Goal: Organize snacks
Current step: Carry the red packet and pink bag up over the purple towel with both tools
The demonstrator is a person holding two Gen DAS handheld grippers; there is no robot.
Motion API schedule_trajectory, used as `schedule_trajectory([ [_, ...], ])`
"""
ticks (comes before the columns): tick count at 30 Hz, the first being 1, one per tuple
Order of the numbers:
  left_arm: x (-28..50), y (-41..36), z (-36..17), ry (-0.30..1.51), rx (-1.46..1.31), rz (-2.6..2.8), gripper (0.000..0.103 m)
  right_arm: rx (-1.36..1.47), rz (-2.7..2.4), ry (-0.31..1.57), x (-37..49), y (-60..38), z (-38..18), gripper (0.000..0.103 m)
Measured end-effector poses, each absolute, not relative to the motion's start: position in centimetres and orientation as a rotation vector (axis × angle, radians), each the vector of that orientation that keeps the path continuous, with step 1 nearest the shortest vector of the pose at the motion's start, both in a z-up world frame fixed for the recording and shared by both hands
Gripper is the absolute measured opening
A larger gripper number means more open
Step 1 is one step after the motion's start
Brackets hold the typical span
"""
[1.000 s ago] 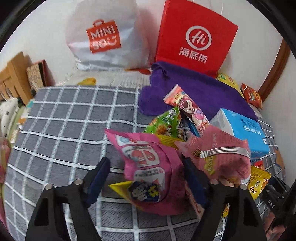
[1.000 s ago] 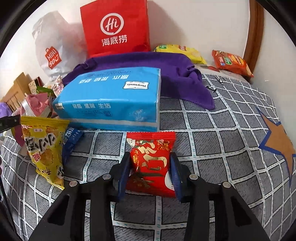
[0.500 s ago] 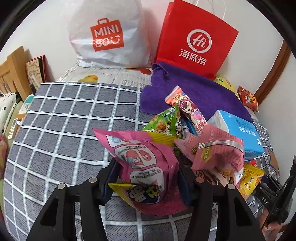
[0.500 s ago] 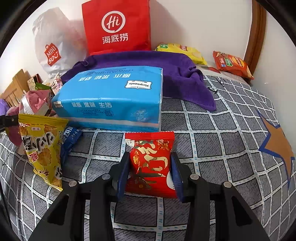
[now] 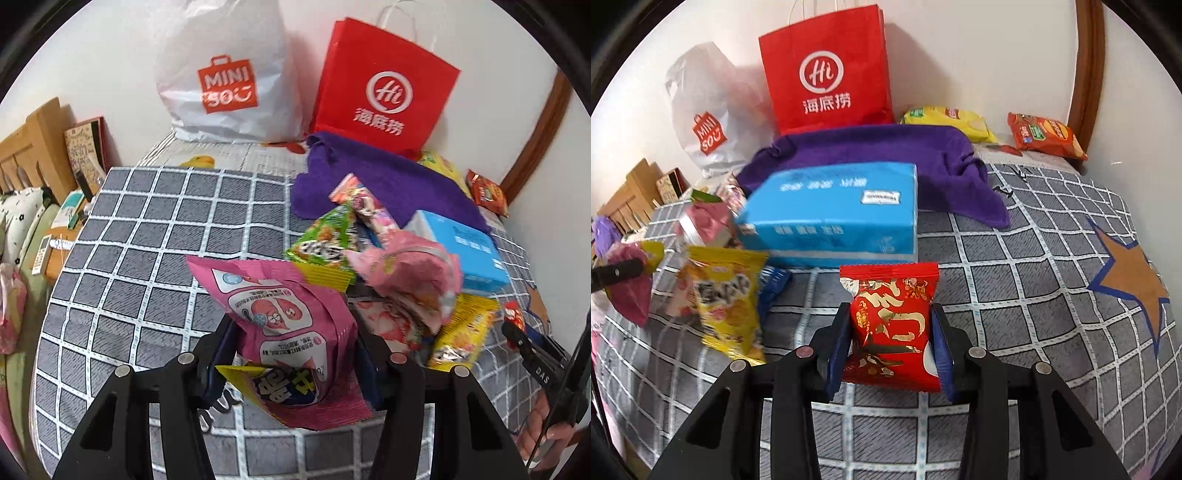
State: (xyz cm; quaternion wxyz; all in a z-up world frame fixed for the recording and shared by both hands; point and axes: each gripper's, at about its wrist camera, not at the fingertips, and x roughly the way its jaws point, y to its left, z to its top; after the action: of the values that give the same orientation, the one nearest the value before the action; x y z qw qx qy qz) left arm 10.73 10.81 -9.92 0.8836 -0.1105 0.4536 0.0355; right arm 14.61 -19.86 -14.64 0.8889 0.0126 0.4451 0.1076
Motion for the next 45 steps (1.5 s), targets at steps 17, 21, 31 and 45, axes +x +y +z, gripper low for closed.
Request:
schedule_trajectory([
  [17, 12.7, 2.6, -2.9, 0.873, -0.176, -0.121, 0.054, 0.027, 0.208, 0.831, 15.4, -20.5, -6.5, 0.041],
  [21, 14.6, 1.8, -1.3, 0.864, -0.196, -0.153, 0.054, 0.02, 0.218, 0.792, 17.1, -20.2, -4.2, 0.041],
  [31, 19.6, 0.4, 1.5, 0.846, -0.165, -0.184, 0.054, 0.021, 0.27, 0.74, 23.1, -19.4, -0.5, 0.041],
  [45, 27.2, 1.6, 1.2, 0.856, -0.119, -0.15, 0.054, 0.016, 0.3, 0.779, 30.8, -17.8, -1.3, 0.041],
])
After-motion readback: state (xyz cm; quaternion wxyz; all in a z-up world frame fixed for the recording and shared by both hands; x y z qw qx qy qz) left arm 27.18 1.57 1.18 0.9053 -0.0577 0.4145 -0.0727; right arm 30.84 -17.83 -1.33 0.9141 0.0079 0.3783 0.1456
